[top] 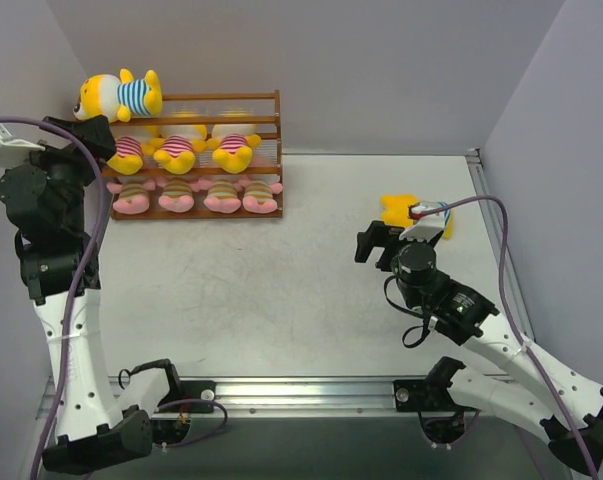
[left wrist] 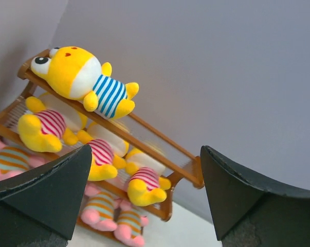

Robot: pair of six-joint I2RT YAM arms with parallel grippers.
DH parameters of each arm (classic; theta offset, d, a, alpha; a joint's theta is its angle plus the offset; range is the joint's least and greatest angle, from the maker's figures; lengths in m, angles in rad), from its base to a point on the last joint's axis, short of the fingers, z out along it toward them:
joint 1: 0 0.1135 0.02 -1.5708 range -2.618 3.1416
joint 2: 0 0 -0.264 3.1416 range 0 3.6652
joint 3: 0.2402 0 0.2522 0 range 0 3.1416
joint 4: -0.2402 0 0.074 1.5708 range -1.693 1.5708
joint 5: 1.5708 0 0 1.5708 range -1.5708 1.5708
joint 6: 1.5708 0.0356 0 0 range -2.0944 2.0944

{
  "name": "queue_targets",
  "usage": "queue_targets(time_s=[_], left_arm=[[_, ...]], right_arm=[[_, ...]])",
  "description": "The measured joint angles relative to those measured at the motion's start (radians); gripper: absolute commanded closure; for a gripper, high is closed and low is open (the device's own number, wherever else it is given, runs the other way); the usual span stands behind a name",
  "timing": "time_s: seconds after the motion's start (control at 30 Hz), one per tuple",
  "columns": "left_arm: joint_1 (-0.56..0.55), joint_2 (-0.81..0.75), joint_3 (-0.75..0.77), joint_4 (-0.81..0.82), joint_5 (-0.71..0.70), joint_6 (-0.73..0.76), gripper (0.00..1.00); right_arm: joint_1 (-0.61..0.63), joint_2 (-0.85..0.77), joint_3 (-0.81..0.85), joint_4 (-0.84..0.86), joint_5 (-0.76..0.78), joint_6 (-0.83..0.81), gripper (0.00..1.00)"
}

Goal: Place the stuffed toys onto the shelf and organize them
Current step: Grab a stuffed toy with the right arm

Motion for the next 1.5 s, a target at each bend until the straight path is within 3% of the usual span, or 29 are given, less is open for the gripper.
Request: queue_targets(time_s=[0.2,0.47,0.77,0.93,1.1,1.33,1.5], left_arm=[[-0.040,-0.087,-0.014,-0.173,0.035,0.219,0.06],[-0.227,-0.188,-0.195,-0.300,0.084,0.458,0.06],[-0.417,-0.204,-0.488,-0.311,0.169,0.509,0.06],[-0.492,-0.201,-0.544,-0.309,0.182,0.539,0.06],[-0.550,-0.209,-0.544,-0.308,0.139,0.569,0.06],[-0.582,-0.238,-0.544,-0.333,0.013,0.583,0.06],[-0.585,-0.242,-0.544,-0.351,-0.059,0.583,0.06]], right_arm=[[-0.053,0.052,0.106,-0.086,0.048,0.007,0.01],[-0.257,0.233,0.311,-0.198,0.003,0.024,0.01],[-0.542,0.421,0.391,-0.219,-0.105,0.056,0.03],[-0.665,0.545,0.428,-0.222,-0.139,0.033,0.06],[-0.629,0.640,0.435,-0.208,-0.135,-0.058,0.07],[-0.425,0.784,0.437,-0.161,-0.016,-0.208,0.07],[-0.362,0.903,0.438,-0.114,0.084,-0.317,0.07]])
